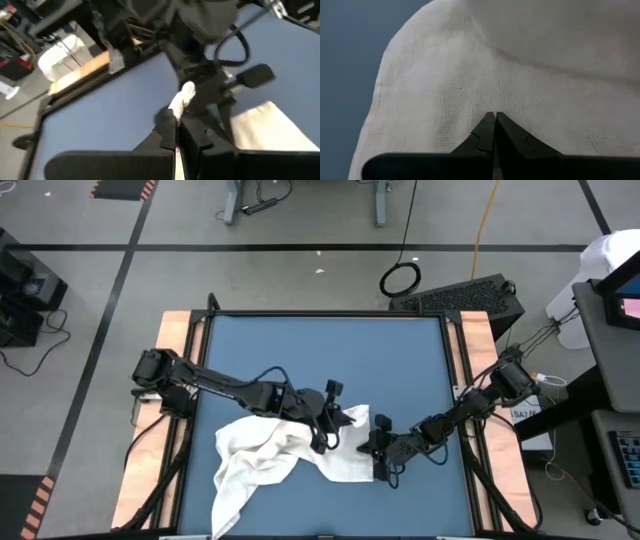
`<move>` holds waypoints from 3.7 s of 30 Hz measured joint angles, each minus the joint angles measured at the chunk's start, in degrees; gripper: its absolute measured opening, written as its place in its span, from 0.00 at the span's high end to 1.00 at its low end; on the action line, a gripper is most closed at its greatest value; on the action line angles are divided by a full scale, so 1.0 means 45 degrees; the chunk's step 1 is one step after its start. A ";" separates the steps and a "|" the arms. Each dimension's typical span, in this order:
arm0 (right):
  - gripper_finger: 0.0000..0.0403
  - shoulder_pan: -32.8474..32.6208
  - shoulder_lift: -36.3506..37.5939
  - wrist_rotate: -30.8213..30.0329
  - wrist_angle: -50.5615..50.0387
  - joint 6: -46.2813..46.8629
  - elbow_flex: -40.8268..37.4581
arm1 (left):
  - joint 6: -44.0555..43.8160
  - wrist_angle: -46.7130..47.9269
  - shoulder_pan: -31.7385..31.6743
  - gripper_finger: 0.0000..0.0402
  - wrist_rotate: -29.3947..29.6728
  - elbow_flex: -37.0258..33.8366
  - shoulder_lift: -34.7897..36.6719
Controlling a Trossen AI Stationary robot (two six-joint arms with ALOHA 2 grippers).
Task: Roll towel into tight, uniform cylinder
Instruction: Roll the white towel
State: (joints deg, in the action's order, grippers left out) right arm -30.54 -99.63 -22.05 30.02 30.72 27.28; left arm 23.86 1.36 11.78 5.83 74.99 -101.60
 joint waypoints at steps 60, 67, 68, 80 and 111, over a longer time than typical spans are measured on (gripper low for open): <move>0.84 -0.3446 0.5473 -0.1847 -0.7608 -0.0732 -0.0021 | -0.2531 -0.5133 0.1980 0.99 0.3605 0.1550 -0.3570; 0.74 -0.4663 0.6303 -0.4857 -0.8951 -0.0735 -0.0014 | -0.3631 -0.2548 0.1890 0.99 0.4736 0.2710 -0.4399; 0.73 -0.4740 0.6287 -0.5141 -0.8956 -0.0791 -0.0012 | -0.3814 -0.2511 0.1881 0.99 0.4763 0.2757 -0.4480; 0.60 -0.4775 0.6153 -0.5622 -0.8076 -0.0578 -0.0750 | -0.3847 -0.2004 0.1995 0.99 0.4748 0.2878 -0.4682; 0.55 -0.4401 0.6177 -0.4792 -0.4871 -0.3848 -0.0318 | -0.3575 -0.0194 0.1815 0.99 0.4564 0.2873 -0.4599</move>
State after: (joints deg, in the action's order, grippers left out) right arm -50.35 -71.83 -43.61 8.10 13.41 25.85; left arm 7.77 0.49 19.94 26.37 87.92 -122.30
